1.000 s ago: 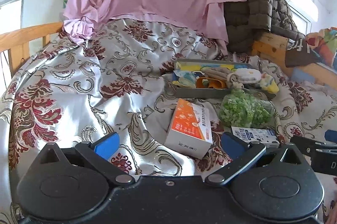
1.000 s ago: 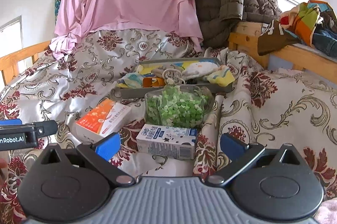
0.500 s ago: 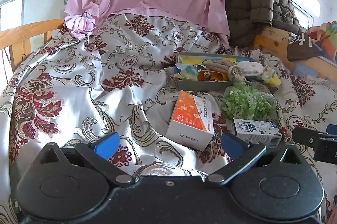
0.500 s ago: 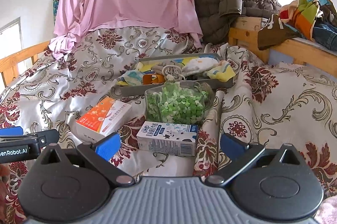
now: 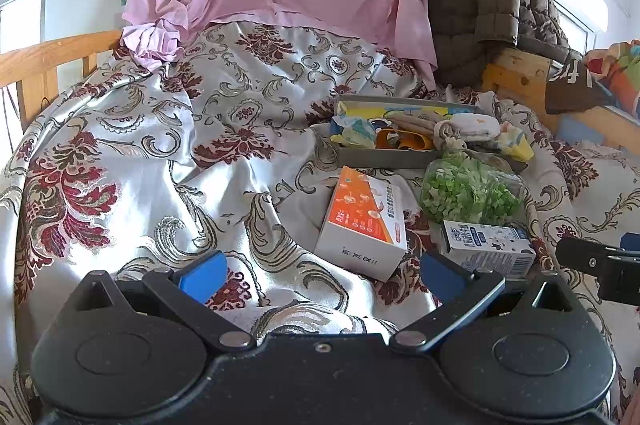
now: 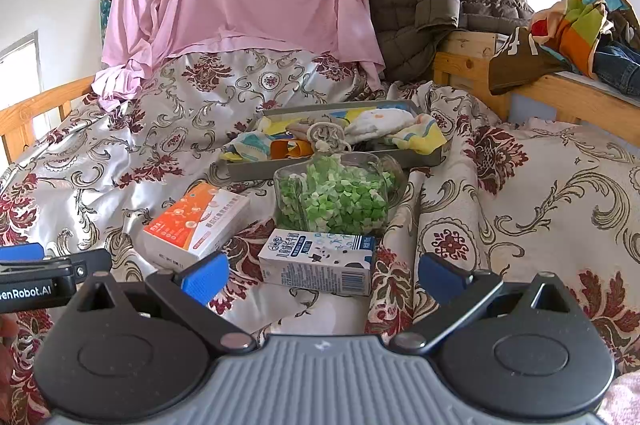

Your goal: Organize soft objects

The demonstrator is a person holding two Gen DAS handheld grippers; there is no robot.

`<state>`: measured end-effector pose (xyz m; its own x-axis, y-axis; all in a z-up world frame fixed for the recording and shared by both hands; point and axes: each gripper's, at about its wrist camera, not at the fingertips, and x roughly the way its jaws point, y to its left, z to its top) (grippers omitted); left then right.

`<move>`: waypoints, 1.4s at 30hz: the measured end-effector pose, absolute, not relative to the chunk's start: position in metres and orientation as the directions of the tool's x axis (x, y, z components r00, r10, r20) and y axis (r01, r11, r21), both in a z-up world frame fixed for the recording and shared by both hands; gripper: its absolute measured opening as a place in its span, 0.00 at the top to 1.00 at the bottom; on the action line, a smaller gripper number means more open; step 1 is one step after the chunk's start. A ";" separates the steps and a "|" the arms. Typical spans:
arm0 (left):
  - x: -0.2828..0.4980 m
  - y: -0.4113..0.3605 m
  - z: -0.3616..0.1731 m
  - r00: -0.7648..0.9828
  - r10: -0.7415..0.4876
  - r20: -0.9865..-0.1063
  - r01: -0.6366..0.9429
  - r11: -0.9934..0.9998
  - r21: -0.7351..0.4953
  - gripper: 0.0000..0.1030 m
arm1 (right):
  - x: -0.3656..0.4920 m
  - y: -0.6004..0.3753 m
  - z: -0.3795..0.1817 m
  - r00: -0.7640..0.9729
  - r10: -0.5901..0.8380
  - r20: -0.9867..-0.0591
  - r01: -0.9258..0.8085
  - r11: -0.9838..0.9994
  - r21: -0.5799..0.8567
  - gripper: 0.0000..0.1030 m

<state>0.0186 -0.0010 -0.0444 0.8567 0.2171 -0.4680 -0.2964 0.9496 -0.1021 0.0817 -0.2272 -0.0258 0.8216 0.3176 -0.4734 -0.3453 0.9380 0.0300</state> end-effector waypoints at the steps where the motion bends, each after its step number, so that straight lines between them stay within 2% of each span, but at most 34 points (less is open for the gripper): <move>1: 0.019 -0.001 -0.045 0.856 0.216 -0.469 -0.296 0.950 -0.103 0.01 | 0.082 -0.227 -0.026 0.822 0.317 -0.473 -0.344 0.938 0.030 0.00; 34: 0.019 0.001 -0.048 0.845 0.216 -0.490 -0.305 0.946 -0.110 0.01 | 0.081 -0.227 -0.027 0.822 0.315 -0.475 -0.342 0.939 0.030 0.00; 39: 0.024 -0.003 -0.048 0.818 0.255 -0.515 -0.323 0.945 -0.045 0.01 | 0.081 -0.227 -0.026 0.822 0.314 -0.475 -0.342 0.939 0.030 0.00; 42: 0.025 -0.002 -0.045 0.820 0.255 -0.512 -0.324 0.945 -0.049 0.01 | 0.081 -0.227 -0.027 0.821 0.314 -0.476 -0.342 0.939 0.030 0.00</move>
<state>0.0246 -0.0017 -0.0453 0.8201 0.2546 -0.5124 -0.3241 0.9448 -0.0492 0.0815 -0.2268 -0.0266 0.8214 0.3137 -0.4763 -0.3416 0.9394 0.0295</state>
